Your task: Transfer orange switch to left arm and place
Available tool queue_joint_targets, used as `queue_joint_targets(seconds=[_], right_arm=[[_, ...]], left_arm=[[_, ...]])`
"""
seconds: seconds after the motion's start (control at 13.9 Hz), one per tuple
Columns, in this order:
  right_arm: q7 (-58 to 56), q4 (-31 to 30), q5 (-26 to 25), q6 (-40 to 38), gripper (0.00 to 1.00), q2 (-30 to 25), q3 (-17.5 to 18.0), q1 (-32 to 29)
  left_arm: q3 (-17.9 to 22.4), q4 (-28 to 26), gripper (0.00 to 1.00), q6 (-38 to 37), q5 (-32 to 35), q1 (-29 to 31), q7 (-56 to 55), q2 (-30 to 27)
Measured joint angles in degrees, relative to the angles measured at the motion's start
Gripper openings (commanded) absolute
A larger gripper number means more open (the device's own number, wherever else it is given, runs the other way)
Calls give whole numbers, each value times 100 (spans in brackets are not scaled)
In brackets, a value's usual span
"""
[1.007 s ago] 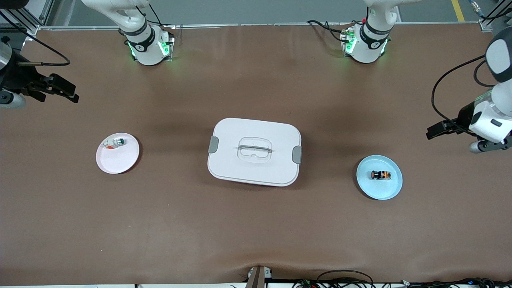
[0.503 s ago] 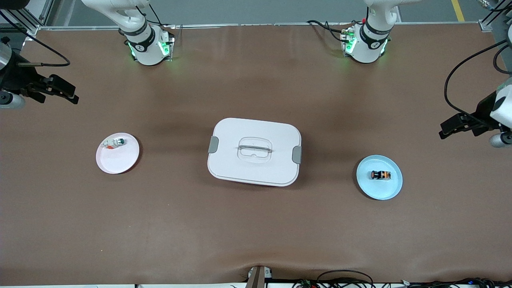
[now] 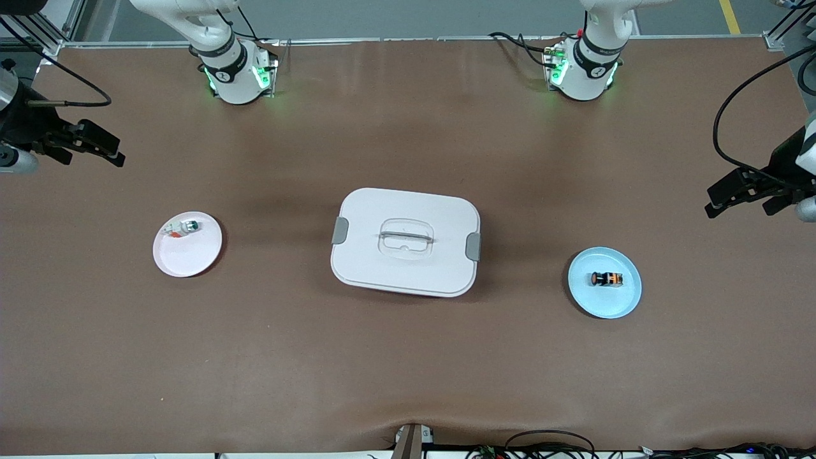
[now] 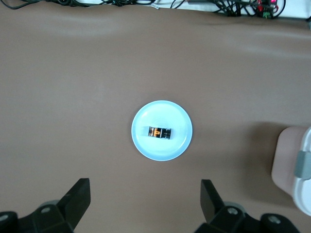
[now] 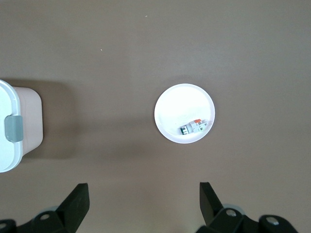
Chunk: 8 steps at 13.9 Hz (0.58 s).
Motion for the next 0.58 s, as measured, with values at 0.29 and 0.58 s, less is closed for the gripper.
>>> queue_joint_targets(seconds=[0.29,0.58], right_arm=[[6,-1,0,23,100,-1,0,0],[7,-3,0,40,100,-1,2,0]], left_arm=[[-84,266,100,-333,0,0,-173,58],[-83,428,100,-502,0,15,-187,269]])
